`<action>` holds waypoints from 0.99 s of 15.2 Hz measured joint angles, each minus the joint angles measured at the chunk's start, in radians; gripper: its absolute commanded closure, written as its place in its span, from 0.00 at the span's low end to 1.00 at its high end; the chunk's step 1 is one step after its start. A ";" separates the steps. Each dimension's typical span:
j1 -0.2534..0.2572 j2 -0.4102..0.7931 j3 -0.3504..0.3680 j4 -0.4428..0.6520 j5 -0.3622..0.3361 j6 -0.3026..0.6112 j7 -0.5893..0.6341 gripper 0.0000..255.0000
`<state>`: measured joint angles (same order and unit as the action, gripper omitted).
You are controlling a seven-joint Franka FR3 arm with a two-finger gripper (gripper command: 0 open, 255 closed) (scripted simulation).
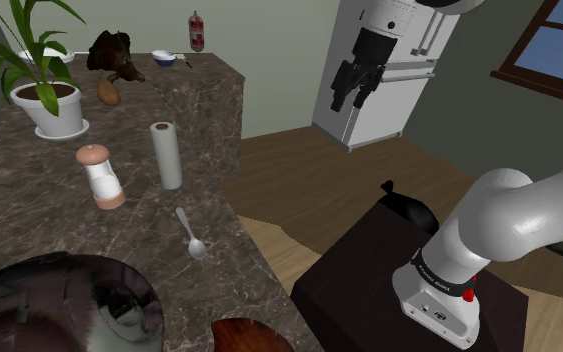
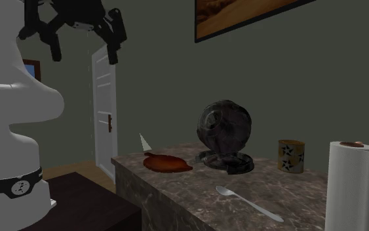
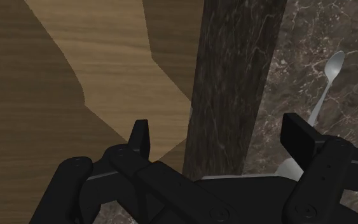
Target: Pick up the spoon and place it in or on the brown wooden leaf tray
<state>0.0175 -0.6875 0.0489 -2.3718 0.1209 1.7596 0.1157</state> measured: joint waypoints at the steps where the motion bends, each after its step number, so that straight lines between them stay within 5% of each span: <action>1: 0.006 0.030 0.017 0.005 0.011 0.022 0.019 0.00; 15: 0.066 0.430 0.203 0.063 0.088 0.327 0.237 0.00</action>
<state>0.0837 -0.2573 0.2517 -2.3088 0.2091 2.0862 0.3528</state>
